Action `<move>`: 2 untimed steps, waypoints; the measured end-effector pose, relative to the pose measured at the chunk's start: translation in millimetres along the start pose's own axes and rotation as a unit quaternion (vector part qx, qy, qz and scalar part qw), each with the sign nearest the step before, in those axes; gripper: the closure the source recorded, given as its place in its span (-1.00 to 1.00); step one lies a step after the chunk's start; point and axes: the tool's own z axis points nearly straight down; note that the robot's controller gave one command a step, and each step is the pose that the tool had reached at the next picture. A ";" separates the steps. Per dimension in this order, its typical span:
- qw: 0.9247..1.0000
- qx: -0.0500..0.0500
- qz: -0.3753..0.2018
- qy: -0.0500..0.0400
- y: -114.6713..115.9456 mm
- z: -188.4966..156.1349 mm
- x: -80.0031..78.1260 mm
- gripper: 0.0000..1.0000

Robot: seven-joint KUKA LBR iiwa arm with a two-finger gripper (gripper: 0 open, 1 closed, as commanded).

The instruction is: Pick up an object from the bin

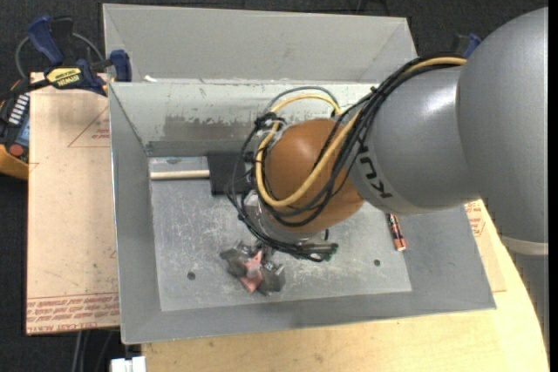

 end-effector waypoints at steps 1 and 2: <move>1.000 0.000 0.000 0.000 0.0 0.0 0.0 1.00; 1.000 -0.001 0.000 0.001 0.5 -2.5 0.6 1.00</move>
Offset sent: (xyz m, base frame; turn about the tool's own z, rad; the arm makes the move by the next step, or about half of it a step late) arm 0.0000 -0.0001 0.0910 0.0000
